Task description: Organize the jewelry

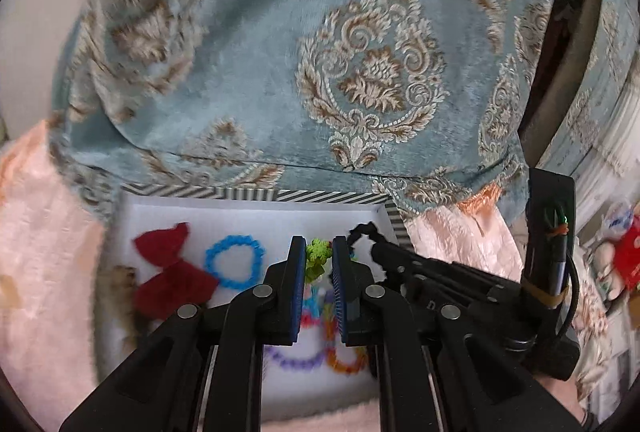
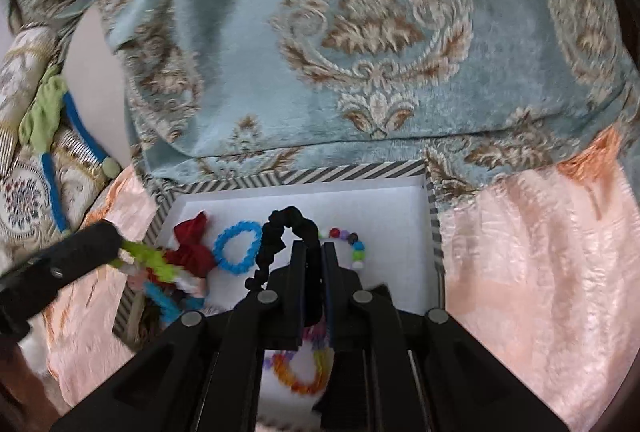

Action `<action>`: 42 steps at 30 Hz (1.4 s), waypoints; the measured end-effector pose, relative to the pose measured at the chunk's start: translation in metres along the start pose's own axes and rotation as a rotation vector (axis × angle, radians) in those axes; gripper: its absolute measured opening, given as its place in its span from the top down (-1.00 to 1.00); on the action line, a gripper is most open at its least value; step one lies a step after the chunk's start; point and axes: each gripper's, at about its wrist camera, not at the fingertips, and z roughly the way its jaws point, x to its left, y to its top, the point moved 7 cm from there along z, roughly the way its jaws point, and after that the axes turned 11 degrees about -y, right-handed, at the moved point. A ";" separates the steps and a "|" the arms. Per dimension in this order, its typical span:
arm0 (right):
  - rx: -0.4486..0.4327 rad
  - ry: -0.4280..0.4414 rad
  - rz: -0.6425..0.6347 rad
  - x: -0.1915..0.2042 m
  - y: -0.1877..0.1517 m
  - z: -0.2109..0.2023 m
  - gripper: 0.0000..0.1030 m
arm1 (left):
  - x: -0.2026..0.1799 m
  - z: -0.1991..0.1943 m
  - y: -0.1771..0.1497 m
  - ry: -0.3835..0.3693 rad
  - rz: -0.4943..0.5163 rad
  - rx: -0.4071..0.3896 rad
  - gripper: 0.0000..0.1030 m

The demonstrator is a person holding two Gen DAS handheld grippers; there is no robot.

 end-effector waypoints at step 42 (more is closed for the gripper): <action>-0.066 -0.033 0.004 0.005 -0.126 -0.130 -0.08 | 0.038 -0.134 -0.139 0.385 0.087 0.010 -0.56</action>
